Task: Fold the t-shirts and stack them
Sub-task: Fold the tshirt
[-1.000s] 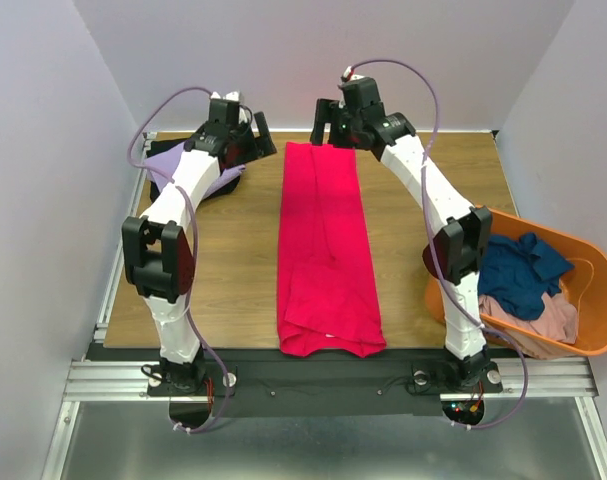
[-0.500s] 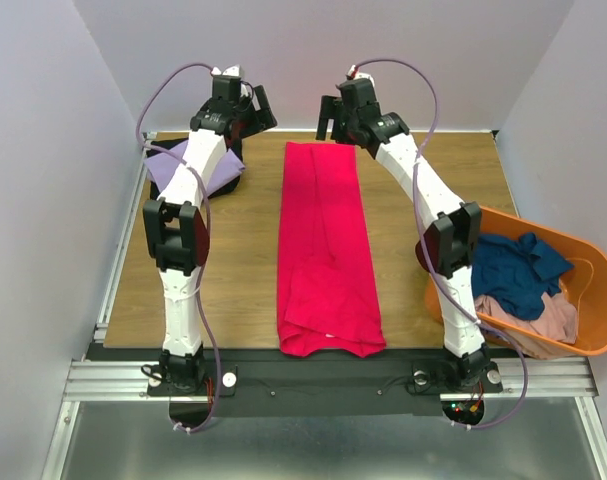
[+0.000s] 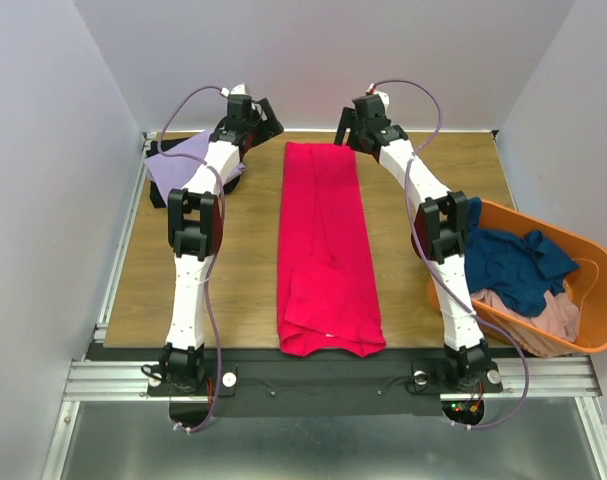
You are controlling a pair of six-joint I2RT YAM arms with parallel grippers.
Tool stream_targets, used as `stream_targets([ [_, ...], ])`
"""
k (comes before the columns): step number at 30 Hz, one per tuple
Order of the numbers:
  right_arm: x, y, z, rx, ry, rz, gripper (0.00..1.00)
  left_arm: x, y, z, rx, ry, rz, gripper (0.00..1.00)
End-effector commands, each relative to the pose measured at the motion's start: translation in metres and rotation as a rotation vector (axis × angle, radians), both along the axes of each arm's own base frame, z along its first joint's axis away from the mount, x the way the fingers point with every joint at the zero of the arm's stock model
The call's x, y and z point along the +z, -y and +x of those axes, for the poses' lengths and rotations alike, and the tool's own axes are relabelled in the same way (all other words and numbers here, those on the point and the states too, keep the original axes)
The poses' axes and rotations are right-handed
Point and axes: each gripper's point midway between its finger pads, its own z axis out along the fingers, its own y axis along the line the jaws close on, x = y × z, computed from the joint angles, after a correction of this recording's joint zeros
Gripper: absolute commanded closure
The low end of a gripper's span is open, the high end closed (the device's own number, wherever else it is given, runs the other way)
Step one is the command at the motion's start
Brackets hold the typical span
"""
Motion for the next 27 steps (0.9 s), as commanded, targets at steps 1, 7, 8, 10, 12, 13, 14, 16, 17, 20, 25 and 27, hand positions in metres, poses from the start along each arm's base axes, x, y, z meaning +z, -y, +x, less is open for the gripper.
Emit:
stream_targets([
  [1,0.004,0.007,0.035,-0.039,0.110,0.060,0.09,0.074,0.014,0.029,0.002,0.248,-0.108,0.08],
  [7,-0.018,-0.003,0.040,-0.034,0.092,0.124,0.11,0.057,0.021,0.034,0.001,0.247,-0.127,0.08],
  [8,-0.023,-0.004,0.041,-0.036,0.087,0.129,0.12,0.055,0.022,0.034,-0.001,0.244,-0.127,0.08],
  [10,-0.031,-0.005,0.041,-0.035,0.075,0.135,0.12,0.048,0.024,0.032,-0.005,0.230,-0.133,0.09],
  [12,-0.033,-0.005,0.041,-0.037,0.075,0.131,0.13,0.046,0.025,0.031,-0.010,0.226,-0.133,0.09],
  [13,-0.034,-0.004,0.041,-0.038,0.074,0.127,0.13,0.044,0.027,0.030,-0.014,0.225,-0.133,0.09],
  [14,-0.033,-0.005,0.041,-0.038,0.078,0.125,0.13,0.044,0.028,0.030,-0.017,0.226,-0.131,0.09],
  [16,-0.030,-0.001,0.041,-0.050,0.084,0.118,0.13,0.040,0.029,0.028,-0.025,0.221,-0.128,0.09],
  [17,-0.029,0.001,0.042,-0.061,0.089,0.114,0.13,0.038,0.030,0.028,-0.028,0.217,-0.129,0.09],
  [20,-0.028,0.003,0.041,-0.068,0.092,0.110,0.13,0.035,0.030,0.027,-0.030,0.210,-0.129,0.09],
  [25,-0.027,0.006,0.039,-0.085,0.092,0.099,0.13,0.031,0.031,0.026,-0.039,0.205,-0.122,0.09],
  [27,-0.026,0.009,0.039,-0.105,0.096,0.088,0.13,0.031,0.033,0.026,-0.045,0.206,-0.124,0.09],
])
